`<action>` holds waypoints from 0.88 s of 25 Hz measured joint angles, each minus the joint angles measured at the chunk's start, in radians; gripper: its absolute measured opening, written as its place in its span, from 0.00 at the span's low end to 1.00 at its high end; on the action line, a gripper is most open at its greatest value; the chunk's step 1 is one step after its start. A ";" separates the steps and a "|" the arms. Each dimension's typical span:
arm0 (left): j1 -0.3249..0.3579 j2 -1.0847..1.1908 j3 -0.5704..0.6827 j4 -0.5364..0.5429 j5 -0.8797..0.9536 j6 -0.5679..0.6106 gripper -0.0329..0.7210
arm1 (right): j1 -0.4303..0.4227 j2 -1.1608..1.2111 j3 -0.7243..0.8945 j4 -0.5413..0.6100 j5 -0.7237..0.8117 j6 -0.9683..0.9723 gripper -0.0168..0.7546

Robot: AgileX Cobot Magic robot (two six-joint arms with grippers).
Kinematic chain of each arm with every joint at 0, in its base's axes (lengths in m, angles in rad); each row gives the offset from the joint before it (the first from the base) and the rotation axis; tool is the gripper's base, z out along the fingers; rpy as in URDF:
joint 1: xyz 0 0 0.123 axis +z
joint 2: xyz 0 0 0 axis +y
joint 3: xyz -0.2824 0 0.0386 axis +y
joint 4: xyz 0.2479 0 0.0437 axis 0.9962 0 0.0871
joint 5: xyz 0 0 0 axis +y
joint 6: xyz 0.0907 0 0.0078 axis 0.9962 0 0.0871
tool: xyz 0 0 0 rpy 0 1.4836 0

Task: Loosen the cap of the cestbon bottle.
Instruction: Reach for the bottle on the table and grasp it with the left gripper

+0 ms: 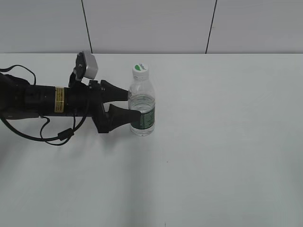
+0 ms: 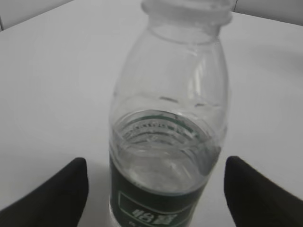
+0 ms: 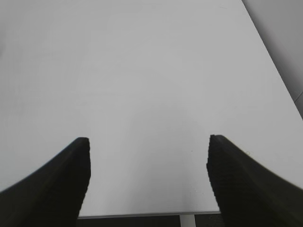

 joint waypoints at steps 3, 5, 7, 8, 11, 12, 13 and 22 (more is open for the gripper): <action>-0.011 0.031 -0.018 -0.016 -0.001 0.000 0.75 | 0.000 0.000 0.000 0.000 0.000 0.000 0.79; -0.024 0.059 -0.036 -0.014 -0.012 0.000 0.76 | 0.000 0.000 0.000 0.000 0.000 0.000 0.79; -0.038 0.077 -0.051 -0.015 -0.022 0.000 0.76 | 0.000 0.000 0.000 0.000 0.000 0.000 0.79; -0.043 0.083 -0.062 -0.017 -0.027 0.000 0.76 | 0.000 0.000 0.000 0.000 0.000 0.000 0.79; -0.061 0.087 -0.084 -0.019 -0.020 0.000 0.76 | 0.000 0.000 0.000 -0.001 0.000 0.000 0.79; -0.067 0.087 -0.088 -0.025 -0.013 0.000 0.76 | 0.000 0.000 0.000 -0.002 0.000 0.000 0.79; -0.072 0.087 -0.088 -0.027 -0.005 0.000 0.76 | 0.000 0.000 0.000 -0.003 0.000 0.000 0.79; -0.089 0.087 -0.091 -0.043 0.046 0.000 0.64 | 0.000 0.000 0.000 -0.007 0.000 0.000 0.79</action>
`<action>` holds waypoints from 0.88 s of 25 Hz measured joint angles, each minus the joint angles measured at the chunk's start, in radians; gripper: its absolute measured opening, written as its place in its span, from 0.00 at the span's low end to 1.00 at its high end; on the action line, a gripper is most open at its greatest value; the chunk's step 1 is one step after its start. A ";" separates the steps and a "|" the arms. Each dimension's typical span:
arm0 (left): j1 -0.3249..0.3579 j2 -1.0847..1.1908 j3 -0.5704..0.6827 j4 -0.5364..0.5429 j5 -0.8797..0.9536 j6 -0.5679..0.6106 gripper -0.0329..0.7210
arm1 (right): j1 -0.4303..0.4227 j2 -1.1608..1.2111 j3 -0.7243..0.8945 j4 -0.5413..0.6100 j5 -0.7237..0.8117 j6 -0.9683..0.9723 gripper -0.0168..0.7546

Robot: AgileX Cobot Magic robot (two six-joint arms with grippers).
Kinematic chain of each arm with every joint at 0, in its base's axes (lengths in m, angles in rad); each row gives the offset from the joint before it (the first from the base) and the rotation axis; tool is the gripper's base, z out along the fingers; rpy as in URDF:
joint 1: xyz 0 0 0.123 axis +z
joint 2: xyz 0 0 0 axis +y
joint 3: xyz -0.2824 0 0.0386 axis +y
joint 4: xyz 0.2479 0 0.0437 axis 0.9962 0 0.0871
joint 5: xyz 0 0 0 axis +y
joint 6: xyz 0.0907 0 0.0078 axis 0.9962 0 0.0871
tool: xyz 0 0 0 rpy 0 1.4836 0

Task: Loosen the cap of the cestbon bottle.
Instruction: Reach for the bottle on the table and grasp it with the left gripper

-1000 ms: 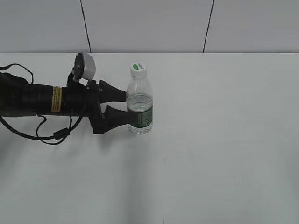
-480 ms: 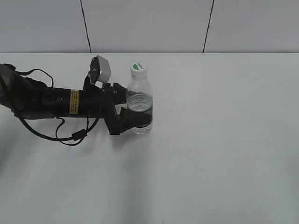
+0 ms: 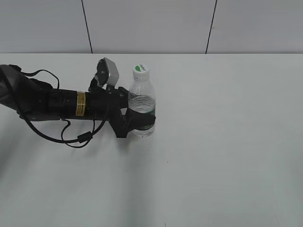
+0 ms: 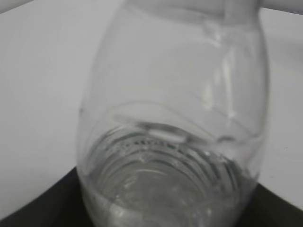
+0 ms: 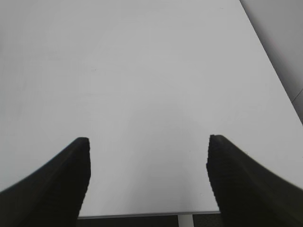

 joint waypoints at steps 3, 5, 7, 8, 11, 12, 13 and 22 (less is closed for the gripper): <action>-0.001 0.000 0.000 -0.007 0.001 0.001 0.60 | 0.000 0.000 0.000 0.000 0.000 0.000 0.79; -0.002 0.000 0.000 -0.015 0.003 0.001 0.58 | 0.000 0.000 0.000 0.000 0.000 0.000 0.79; -0.002 0.000 0.000 -0.017 0.004 0.002 0.55 | 0.000 0.000 0.000 -0.004 0.000 0.000 0.79; -0.002 0.000 0.000 -0.017 0.004 0.003 0.54 | 0.000 0.000 0.000 -0.008 0.000 0.000 0.79; -0.002 0.000 0.000 -0.017 0.001 0.003 0.54 | 0.000 0.000 -0.001 -0.012 -0.004 0.000 0.79; -0.002 0.000 0.000 -0.016 -0.002 0.003 0.54 | 0.000 0.007 -0.005 -0.012 -0.014 0.000 0.79; -0.002 0.000 0.000 -0.014 -0.004 0.003 0.54 | 0.000 0.028 -0.011 -0.013 -0.028 0.000 0.79; -0.004 0.001 0.001 0.027 -0.100 0.003 0.53 | 0.000 0.423 -0.103 -0.011 -0.204 0.000 0.79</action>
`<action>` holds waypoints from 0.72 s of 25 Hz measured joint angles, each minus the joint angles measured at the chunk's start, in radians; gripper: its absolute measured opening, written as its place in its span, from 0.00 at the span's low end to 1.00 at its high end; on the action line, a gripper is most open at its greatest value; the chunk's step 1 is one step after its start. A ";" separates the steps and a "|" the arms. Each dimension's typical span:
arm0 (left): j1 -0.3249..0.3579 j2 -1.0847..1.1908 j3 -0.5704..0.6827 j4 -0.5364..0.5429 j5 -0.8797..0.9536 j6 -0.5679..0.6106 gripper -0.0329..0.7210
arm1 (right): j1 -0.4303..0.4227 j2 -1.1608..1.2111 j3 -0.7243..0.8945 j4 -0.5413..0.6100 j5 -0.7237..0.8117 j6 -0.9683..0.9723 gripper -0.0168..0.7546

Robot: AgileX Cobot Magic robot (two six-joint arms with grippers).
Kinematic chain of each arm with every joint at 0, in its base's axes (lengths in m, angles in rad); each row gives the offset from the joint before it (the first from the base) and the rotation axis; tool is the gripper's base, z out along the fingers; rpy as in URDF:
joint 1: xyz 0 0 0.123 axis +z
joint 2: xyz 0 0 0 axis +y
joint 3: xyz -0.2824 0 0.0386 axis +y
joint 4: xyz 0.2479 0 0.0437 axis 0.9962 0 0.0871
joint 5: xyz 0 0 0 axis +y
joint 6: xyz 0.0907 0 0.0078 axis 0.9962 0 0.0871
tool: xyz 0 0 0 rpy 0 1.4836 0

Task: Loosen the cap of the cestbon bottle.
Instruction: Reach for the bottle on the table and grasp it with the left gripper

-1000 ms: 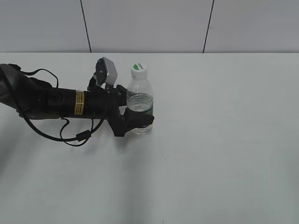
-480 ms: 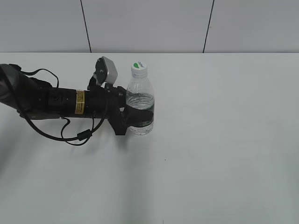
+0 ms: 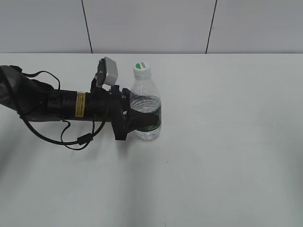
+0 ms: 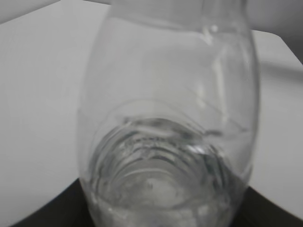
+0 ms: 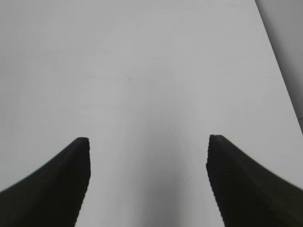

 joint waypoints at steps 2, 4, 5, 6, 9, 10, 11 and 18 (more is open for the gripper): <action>-0.002 0.000 0.000 0.028 -0.006 0.000 0.53 | 0.000 0.114 -0.038 -0.001 -0.005 0.000 0.79; -0.003 0.000 0.000 0.058 -0.007 0.000 0.53 | 0.000 0.220 -0.076 0.000 -0.007 0.000 0.79; -0.003 0.000 0.000 0.065 -0.007 0.000 0.53 | 0.000 0.277 -0.100 0.000 -0.008 0.000 0.79; -0.003 0.000 0.000 0.070 -0.007 0.000 0.53 | 0.000 0.333 -0.126 0.000 -0.009 0.000 0.79; -0.008 0.000 0.000 0.069 -0.007 0.000 0.53 | 0.000 0.499 -0.197 0.016 -0.012 -0.002 0.79; -0.014 0.000 0.000 0.061 -0.006 0.000 0.53 | 0.000 0.540 -0.222 0.032 -0.012 -0.008 0.79; -0.023 0.000 0.000 0.053 -0.001 0.000 0.53 | 0.000 0.572 -0.243 0.047 -0.012 -0.016 0.79; -0.105 0.000 0.000 0.031 0.077 0.001 0.53 | 0.001 0.830 -0.461 0.226 0.087 -0.171 0.79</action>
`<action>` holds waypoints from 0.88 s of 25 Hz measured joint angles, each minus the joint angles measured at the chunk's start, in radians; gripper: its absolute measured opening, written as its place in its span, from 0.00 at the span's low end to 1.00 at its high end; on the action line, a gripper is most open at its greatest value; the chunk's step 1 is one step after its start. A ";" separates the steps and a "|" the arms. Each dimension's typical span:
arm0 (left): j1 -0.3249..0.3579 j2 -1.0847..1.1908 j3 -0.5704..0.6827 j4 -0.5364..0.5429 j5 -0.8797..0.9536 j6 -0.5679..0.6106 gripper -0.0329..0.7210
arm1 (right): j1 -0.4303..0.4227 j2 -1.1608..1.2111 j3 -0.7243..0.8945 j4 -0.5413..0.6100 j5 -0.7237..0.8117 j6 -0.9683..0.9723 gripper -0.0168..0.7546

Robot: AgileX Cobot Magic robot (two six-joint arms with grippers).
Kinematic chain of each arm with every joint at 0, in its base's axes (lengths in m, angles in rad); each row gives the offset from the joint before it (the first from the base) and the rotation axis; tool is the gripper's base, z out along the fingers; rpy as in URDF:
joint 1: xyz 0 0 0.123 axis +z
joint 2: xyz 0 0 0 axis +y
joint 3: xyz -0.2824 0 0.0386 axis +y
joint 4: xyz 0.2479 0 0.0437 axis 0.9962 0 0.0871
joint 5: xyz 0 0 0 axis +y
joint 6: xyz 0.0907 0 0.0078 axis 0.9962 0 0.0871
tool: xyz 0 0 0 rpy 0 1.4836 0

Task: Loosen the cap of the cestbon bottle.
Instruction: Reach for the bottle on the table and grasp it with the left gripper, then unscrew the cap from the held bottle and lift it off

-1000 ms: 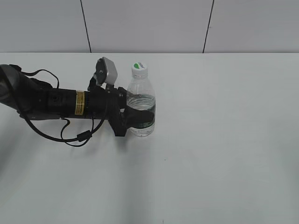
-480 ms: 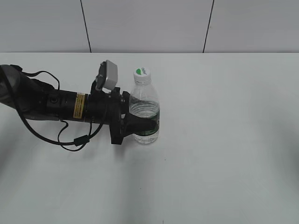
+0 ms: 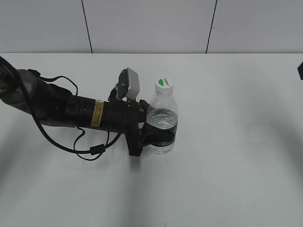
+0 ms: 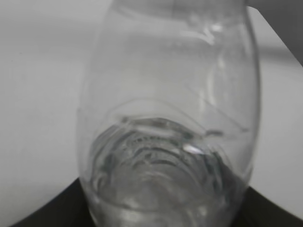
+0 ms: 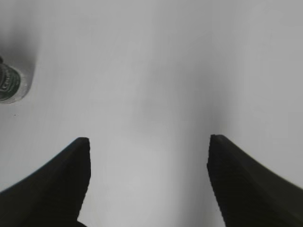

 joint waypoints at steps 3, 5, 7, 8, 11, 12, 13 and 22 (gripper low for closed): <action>-0.003 0.000 0.000 -0.005 0.003 0.000 0.53 | 0.034 0.099 -0.105 0.025 0.075 -0.035 0.79; -0.004 0.000 0.000 -0.007 0.003 0.000 0.53 | 0.079 0.162 -0.175 0.031 0.113 -0.045 0.78; -0.004 0.000 0.000 -0.007 0.005 0.000 0.53 | 0.135 0.219 -0.240 0.038 0.143 -0.050 0.77; -0.004 0.000 0.000 -0.007 0.005 0.000 0.53 | 0.162 0.250 -0.276 0.040 0.159 -0.051 0.76; -0.004 0.000 0.000 -0.008 0.005 0.000 0.53 | 0.230 0.333 -0.376 0.041 0.209 -0.053 0.71; -0.004 0.000 0.000 -0.009 0.005 0.000 0.53 | 0.248 0.360 -0.412 0.041 0.226 -0.054 0.70; -0.004 0.000 0.000 -0.009 0.005 0.000 0.53 | 0.267 0.382 -0.447 0.041 0.233 -0.054 0.68; -0.005 0.000 0.000 -0.016 0.007 -0.001 0.53 | 0.400 0.561 -0.654 0.042 0.240 -0.056 0.65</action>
